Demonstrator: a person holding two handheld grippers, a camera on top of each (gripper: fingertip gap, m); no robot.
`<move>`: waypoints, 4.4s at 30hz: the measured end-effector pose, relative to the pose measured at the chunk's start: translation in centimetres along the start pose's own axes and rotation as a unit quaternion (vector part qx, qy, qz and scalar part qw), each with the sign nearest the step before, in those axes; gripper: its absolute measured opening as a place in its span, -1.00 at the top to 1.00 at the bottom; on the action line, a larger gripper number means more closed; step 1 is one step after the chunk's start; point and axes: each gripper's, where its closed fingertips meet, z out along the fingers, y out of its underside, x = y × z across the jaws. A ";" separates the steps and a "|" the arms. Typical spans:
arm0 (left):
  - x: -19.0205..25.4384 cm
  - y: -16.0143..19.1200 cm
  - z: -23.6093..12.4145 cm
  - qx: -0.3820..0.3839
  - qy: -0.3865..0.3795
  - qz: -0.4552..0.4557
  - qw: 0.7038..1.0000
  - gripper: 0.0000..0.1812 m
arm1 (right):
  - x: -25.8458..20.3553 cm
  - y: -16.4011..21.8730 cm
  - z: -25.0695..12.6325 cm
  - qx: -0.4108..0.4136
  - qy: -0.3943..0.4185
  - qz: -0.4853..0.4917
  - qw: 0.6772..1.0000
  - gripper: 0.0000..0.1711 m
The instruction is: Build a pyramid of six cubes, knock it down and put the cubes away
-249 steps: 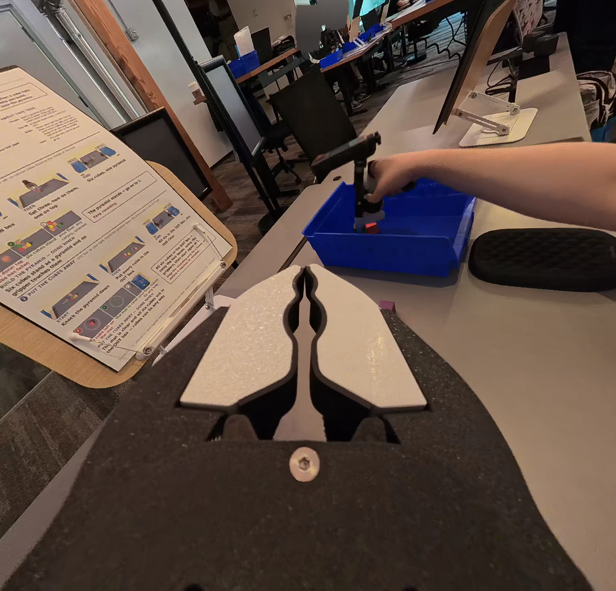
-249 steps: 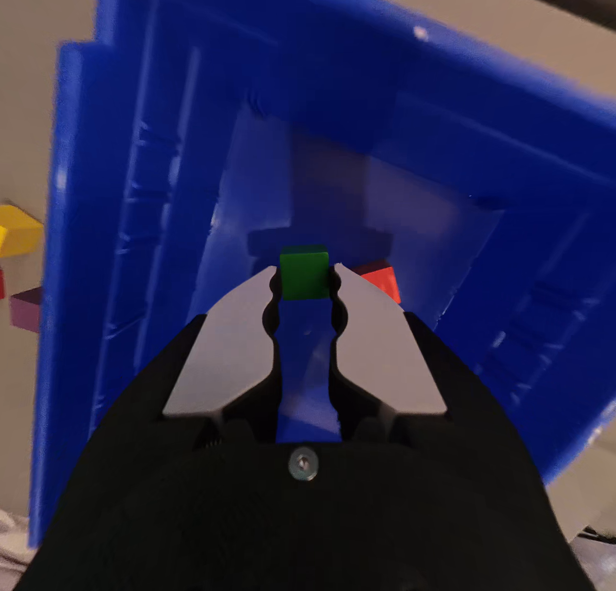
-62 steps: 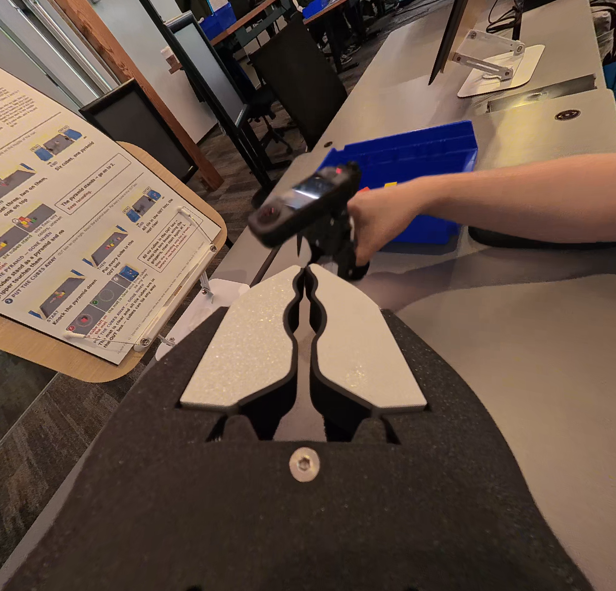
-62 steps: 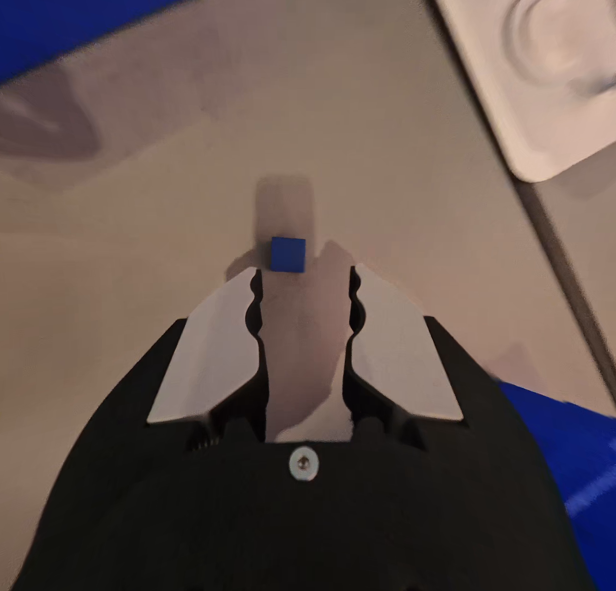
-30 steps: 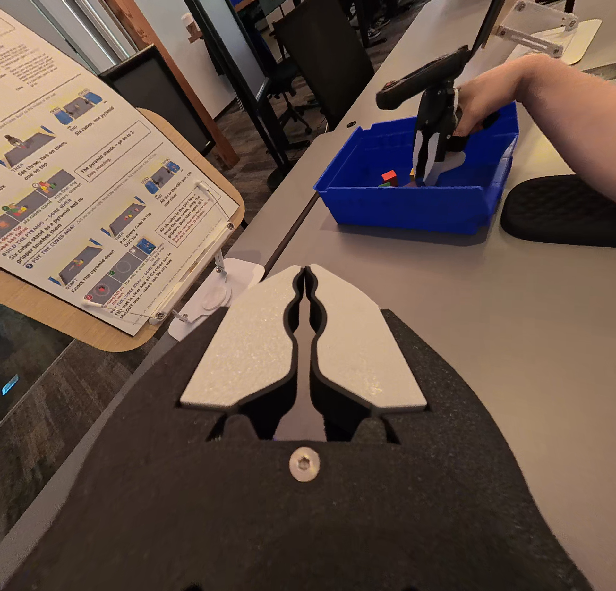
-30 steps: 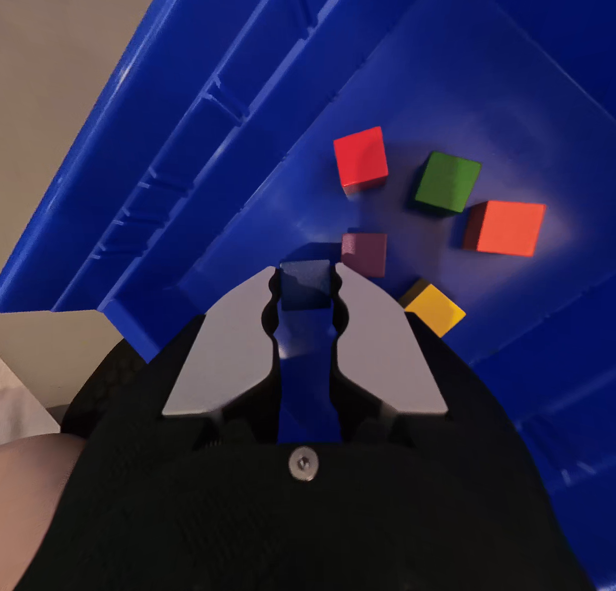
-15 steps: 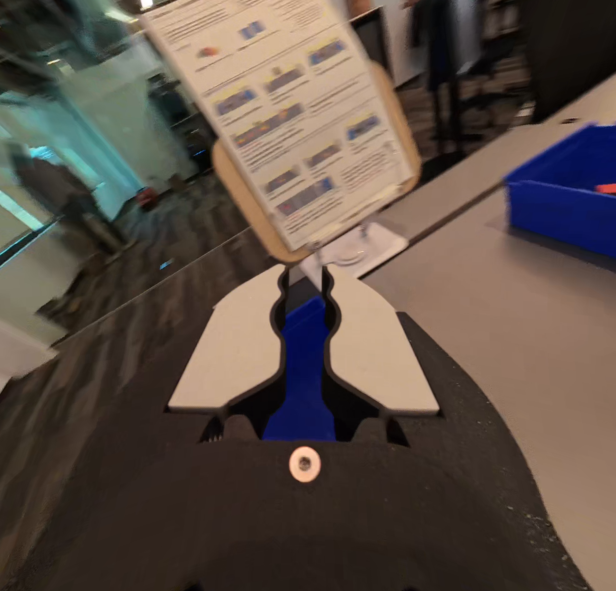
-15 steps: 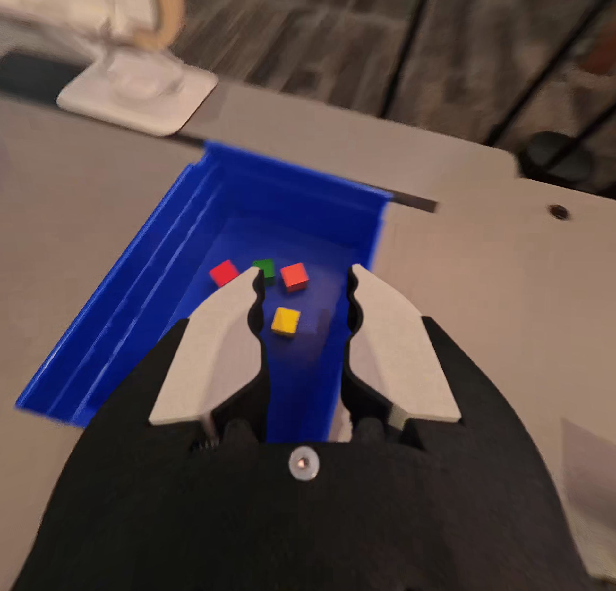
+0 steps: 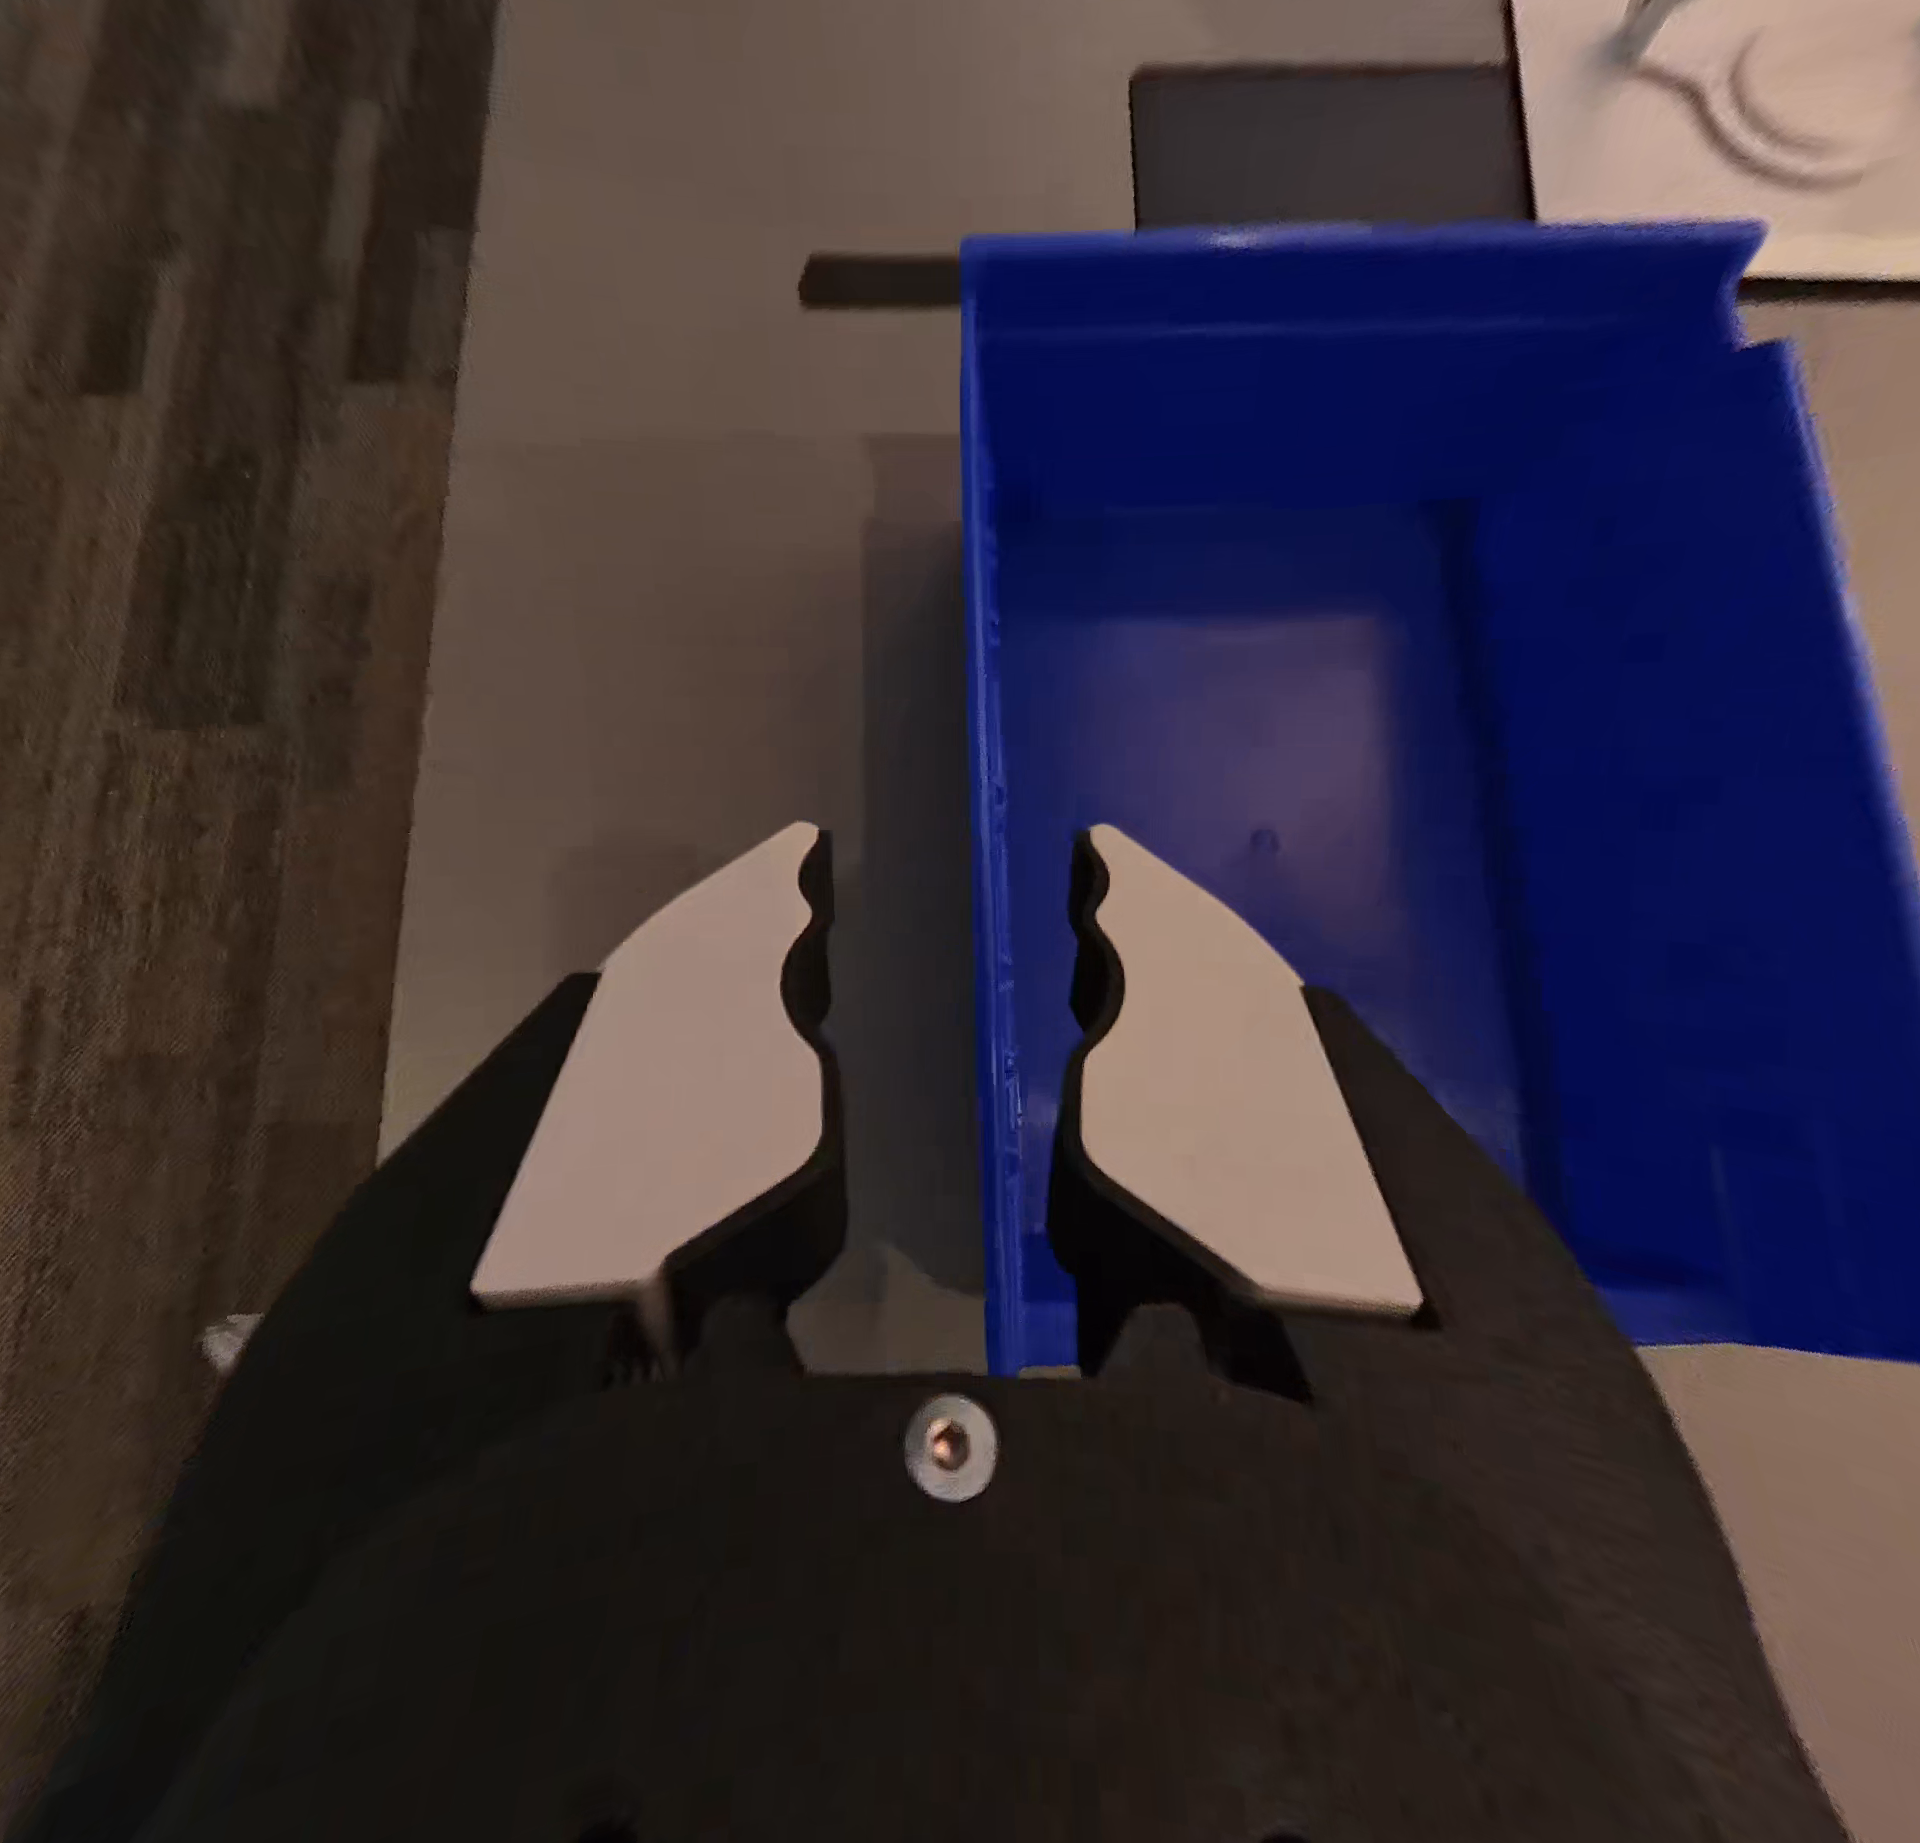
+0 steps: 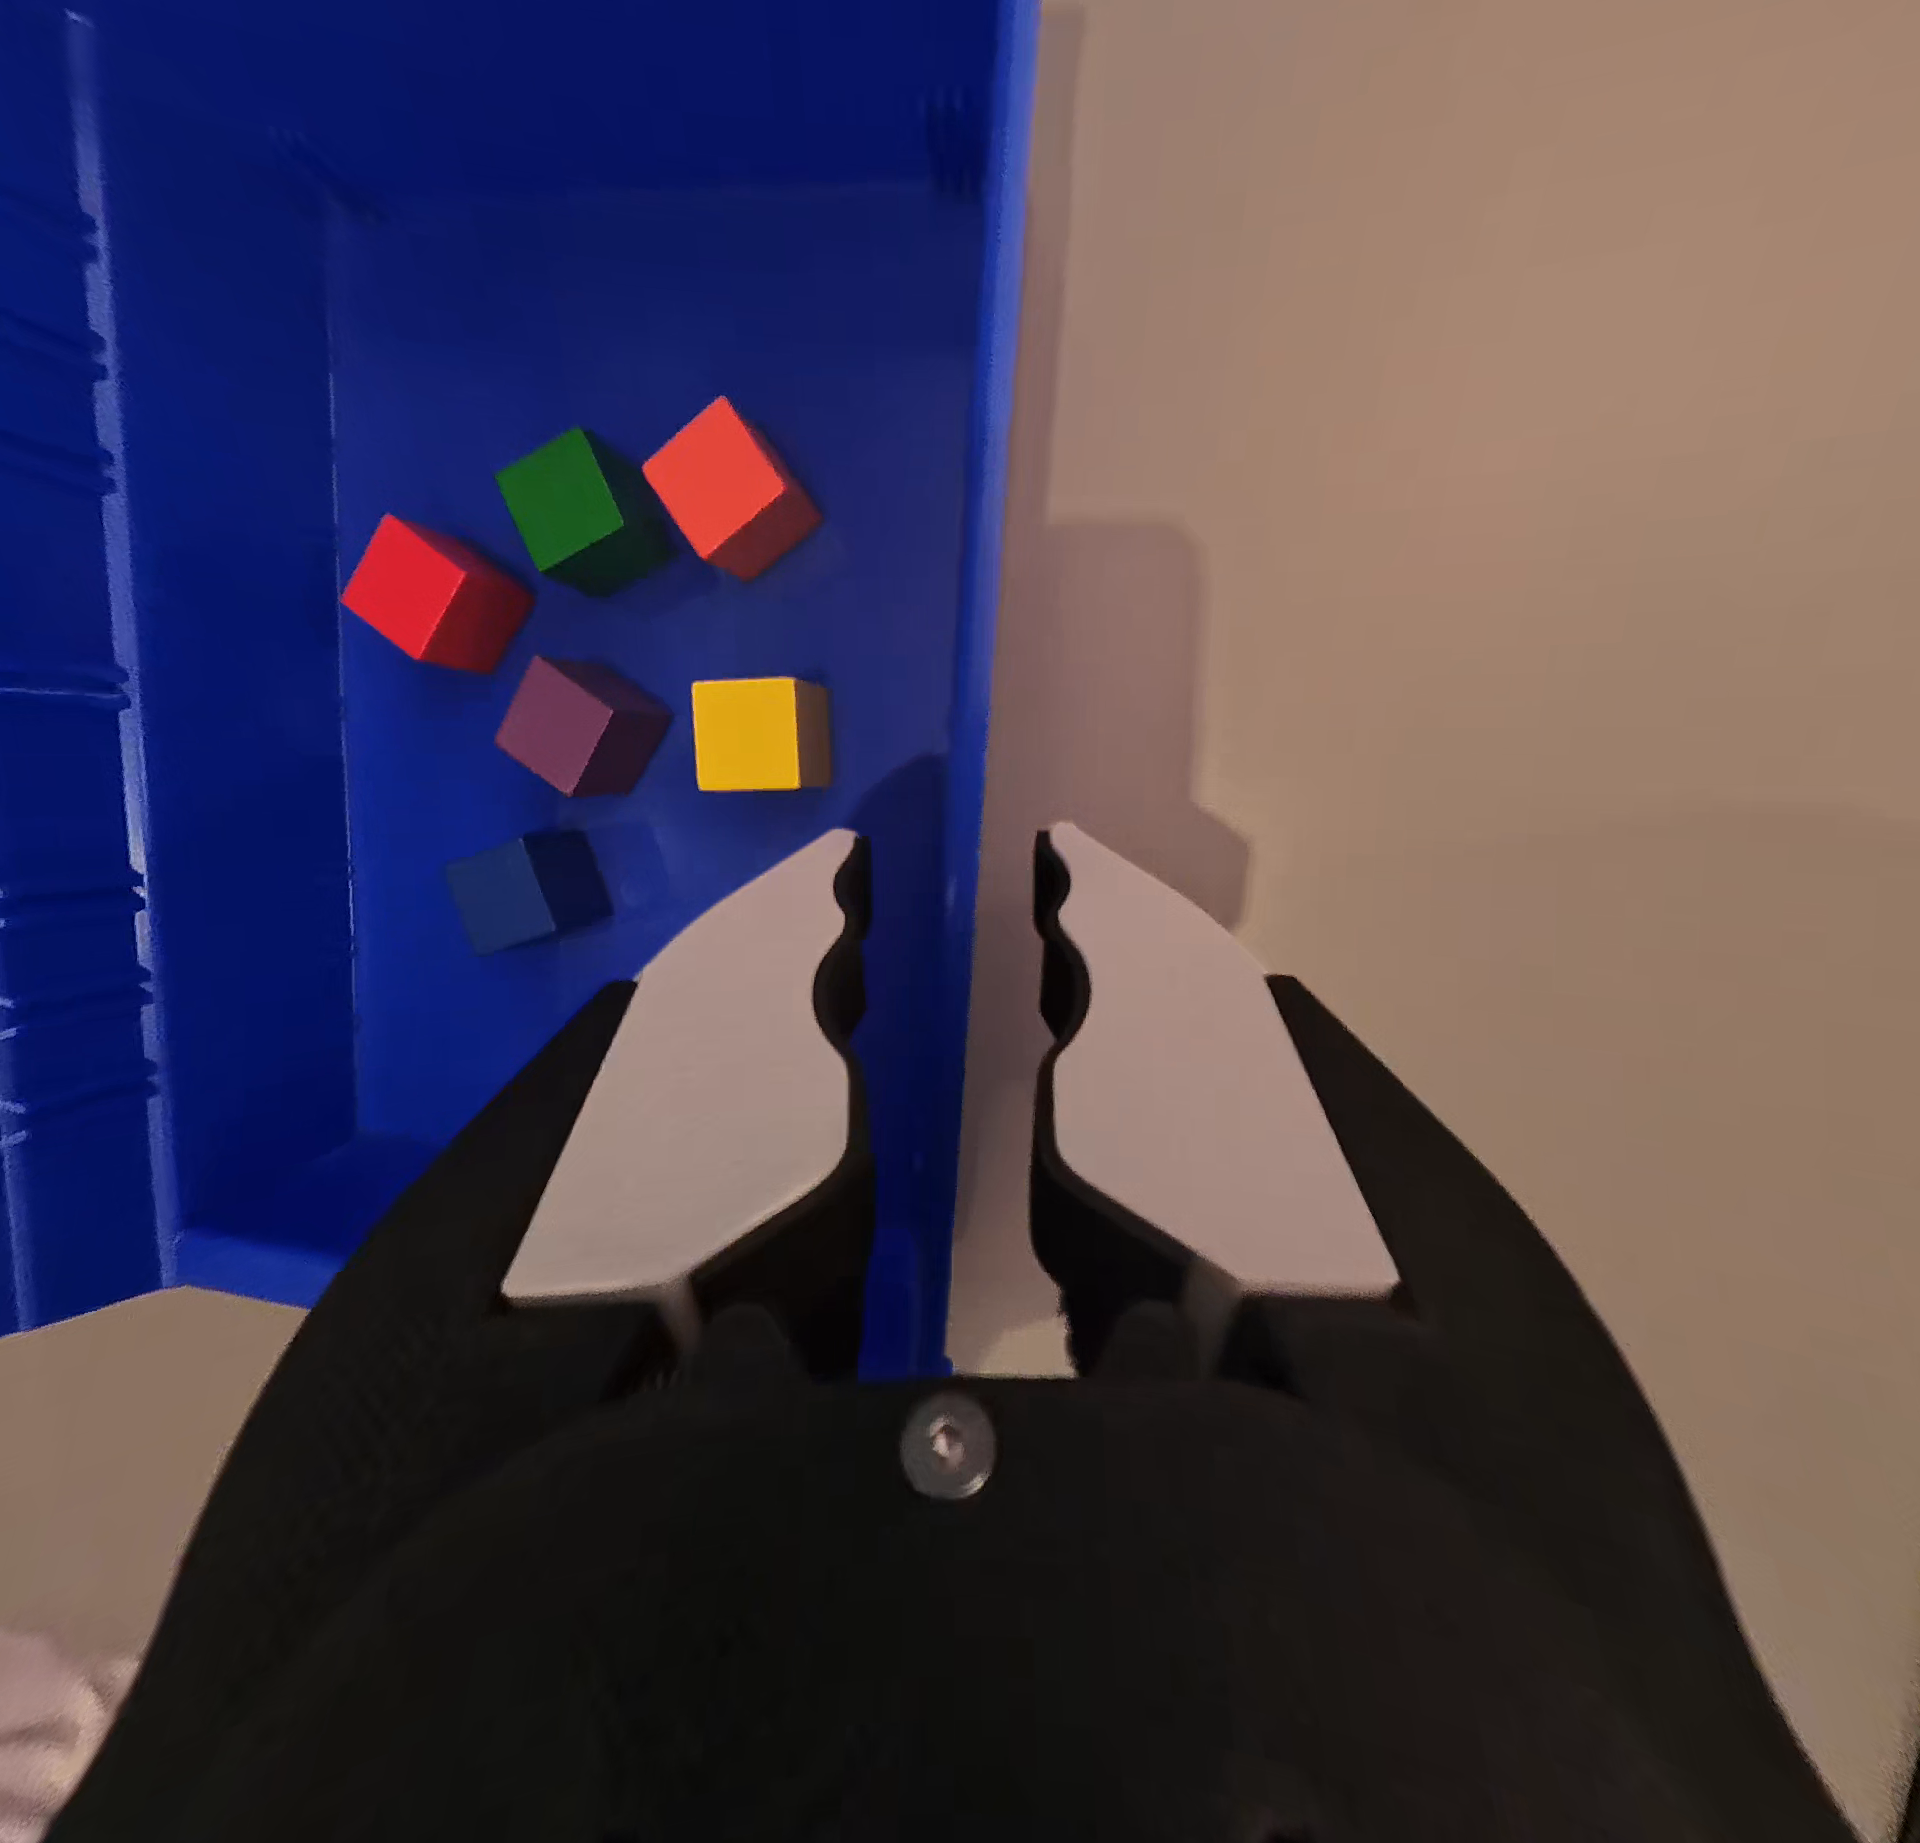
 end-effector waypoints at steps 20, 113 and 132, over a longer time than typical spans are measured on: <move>1.3 7.1 6.6 -0.245 0.011 0.016 0.969 0.91 | -0.1 2.0 1.5 -0.077 -0.002 0.005 0.997 0.92; 1.8 -0.8 -8.5 0.041 0.079 -0.032 0.996 0.67 | -36.8 -11.6 -6.1 -0.183 -0.080 -0.254 0.947 0.93; -5.5 2.3 -6.9 0.032 0.065 -0.154 0.985 0.69 | -61.4 -3.7 13.5 -0.209 -0.133 -0.227 0.942 0.93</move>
